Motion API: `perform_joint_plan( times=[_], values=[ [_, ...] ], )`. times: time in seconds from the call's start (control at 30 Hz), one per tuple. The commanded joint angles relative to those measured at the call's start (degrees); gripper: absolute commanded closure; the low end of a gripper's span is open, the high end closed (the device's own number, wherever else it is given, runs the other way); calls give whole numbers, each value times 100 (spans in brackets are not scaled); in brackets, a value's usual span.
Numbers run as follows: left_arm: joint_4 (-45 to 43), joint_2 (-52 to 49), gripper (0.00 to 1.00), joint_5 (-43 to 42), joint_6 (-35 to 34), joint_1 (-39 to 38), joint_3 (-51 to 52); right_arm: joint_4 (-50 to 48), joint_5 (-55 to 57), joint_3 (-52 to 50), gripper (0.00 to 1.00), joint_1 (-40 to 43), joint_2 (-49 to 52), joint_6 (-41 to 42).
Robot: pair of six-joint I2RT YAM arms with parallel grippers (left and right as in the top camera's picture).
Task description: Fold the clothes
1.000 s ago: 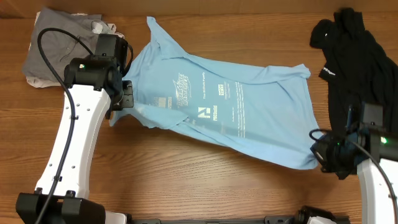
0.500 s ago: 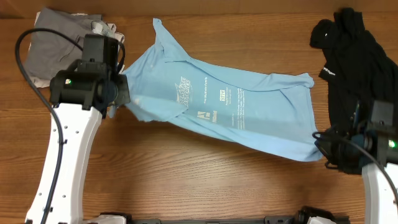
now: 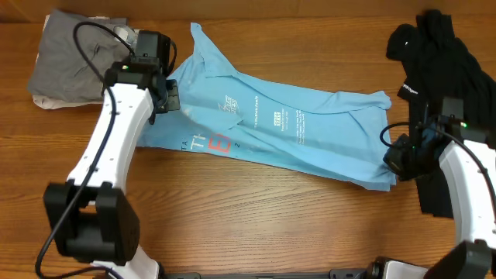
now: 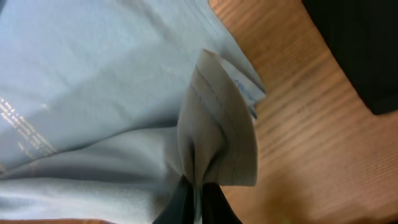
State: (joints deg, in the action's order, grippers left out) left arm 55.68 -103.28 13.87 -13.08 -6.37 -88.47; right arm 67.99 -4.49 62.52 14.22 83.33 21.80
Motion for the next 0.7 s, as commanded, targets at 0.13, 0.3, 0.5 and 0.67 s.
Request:
perform_joint_plan(
  times=[0.13,0.3,0.5,0.67],
  values=[
    [-98,-846,96,-267,223,-4,48,-345,28,129,96,28,551,-280],
    [-192,-1274,96,-321,238,-7,48,-627,31,129,96,26,645,-304],
    [-330,-1394,96,-319,238,-7,48,-1012,28,129,96,26,645,-302],
    [-459,-1394,96,-319,238,-7,48,-1353,28,129,96,26,649,-304]
  ],
)
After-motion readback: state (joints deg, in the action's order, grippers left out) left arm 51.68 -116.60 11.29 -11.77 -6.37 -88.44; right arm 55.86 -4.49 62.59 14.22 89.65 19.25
